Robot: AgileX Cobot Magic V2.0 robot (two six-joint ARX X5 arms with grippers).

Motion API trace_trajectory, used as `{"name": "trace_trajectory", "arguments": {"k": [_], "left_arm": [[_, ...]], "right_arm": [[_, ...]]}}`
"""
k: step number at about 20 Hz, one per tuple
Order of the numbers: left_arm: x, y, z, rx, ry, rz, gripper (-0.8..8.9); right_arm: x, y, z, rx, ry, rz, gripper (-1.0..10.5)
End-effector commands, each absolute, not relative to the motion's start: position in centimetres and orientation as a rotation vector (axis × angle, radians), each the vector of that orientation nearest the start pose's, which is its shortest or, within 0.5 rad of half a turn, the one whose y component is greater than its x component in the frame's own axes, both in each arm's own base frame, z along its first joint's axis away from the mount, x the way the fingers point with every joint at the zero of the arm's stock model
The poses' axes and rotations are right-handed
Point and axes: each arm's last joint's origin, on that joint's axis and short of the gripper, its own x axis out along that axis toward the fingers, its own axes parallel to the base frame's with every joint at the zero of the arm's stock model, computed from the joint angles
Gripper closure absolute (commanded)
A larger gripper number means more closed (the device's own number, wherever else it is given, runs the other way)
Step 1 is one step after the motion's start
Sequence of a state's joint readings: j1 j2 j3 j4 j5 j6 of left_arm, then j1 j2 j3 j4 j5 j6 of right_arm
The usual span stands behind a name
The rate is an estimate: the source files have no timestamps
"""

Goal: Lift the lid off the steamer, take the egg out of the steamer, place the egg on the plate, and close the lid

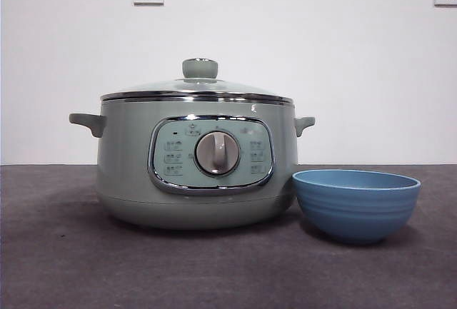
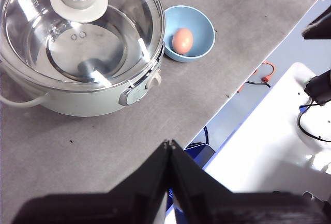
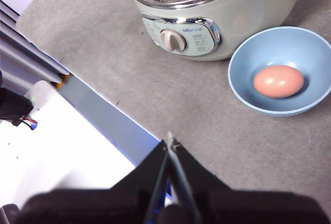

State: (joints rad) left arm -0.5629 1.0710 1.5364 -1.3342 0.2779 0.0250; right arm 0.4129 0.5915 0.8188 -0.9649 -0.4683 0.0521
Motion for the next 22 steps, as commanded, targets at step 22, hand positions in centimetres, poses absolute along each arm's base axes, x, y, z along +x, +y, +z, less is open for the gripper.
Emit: {"name": "trace_trajectory", "arguments": {"k": [22], "left_arm": [[11.87, -8.41, 42.47, 0.164, 0.891, -0.791, 8.17]], "right_arm": [[8.23, 5.04, 29.91, 0.058, 0.781, 0.822, 9.5]]}}
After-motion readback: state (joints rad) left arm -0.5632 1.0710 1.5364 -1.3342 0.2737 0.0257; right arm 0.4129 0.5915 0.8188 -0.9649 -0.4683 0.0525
